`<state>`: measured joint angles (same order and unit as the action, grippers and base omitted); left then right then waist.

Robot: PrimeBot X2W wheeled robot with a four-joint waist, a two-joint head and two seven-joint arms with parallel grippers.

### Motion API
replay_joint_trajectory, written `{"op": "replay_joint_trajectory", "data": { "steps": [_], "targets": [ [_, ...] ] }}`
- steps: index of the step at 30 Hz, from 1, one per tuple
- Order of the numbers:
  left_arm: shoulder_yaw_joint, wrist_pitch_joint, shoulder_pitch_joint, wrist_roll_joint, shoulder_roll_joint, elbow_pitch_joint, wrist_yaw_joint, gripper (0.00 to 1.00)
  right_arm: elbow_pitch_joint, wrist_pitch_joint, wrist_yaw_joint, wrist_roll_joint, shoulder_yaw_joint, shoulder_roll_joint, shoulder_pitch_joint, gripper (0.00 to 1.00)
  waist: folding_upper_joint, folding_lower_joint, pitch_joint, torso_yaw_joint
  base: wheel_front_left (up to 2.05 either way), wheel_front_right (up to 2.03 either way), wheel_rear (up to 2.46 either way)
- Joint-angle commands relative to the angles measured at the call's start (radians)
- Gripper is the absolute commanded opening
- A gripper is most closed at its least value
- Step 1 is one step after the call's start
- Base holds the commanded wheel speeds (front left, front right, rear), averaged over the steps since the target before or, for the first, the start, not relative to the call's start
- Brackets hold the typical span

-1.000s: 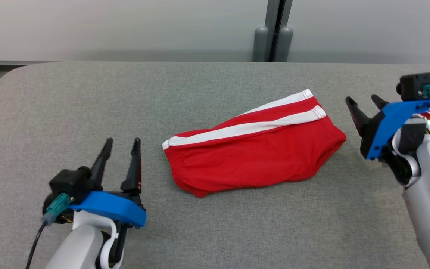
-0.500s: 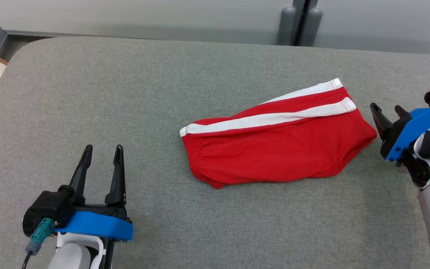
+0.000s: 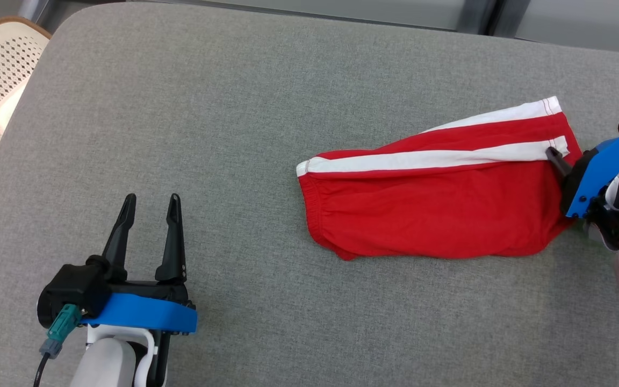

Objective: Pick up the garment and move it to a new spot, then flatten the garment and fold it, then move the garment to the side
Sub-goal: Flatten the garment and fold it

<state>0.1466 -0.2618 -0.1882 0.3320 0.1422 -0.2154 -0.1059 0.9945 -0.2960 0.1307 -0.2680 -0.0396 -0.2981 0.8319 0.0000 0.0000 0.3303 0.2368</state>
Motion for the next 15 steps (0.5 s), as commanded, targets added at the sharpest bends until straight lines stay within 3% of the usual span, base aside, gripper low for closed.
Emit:
{"op": "replay_joint_trajectory", "data": {
  "steps": [1,3,4,5,6,15],
  "targets": [
    [-0.006,-0.004,-0.018,-0.007,-0.004,-0.002,-0.003,1.00,0.030,-0.007,0.000,0.013,0.000,0.008,-0.014,1.00,0.0000,0.0000,-0.001,-0.001,0.00,0.00,0.00],
    [-0.012,-0.004,-0.016,-0.012,-0.009,-0.002,-0.007,1.00,0.058,-0.025,0.000,0.022,0.003,0.022,-0.015,1.00,0.0000,0.0000,-0.005,-0.006,0.00,0.00,0.00],
    [-0.015,-0.004,-0.015,-0.015,-0.011,-0.002,-0.009,1.00,0.066,-0.032,0.000,0.024,0.012,0.030,-0.018,0.95,0.0000,0.0000,-0.008,-0.010,0.00,0.00,0.00],
    [-0.017,-0.004,-0.015,-0.018,-0.012,-0.004,-0.010,1.00,0.071,-0.032,0.000,0.020,0.016,0.038,-0.019,0.35,0.0000,0.0000,-0.011,-0.014,0.00,0.00,0.00],
    [-0.022,-0.004,-0.015,-0.018,-0.012,-0.005,-0.011,1.00,0.071,-0.030,0.000,0.017,0.024,0.043,-0.019,0.00,0.0000,0.0000,-0.013,-0.020,0.00,0.00,0.00],
    [-0.034,-0.004,0.009,-0.029,-0.011,-0.027,-0.020,1.00,0.003,0.062,0.000,-0.061,0.063,0.037,-0.052,0.00,0.0000,0.0000,-0.066,-0.080,0.00,0.00,0.00]
  ]
}}
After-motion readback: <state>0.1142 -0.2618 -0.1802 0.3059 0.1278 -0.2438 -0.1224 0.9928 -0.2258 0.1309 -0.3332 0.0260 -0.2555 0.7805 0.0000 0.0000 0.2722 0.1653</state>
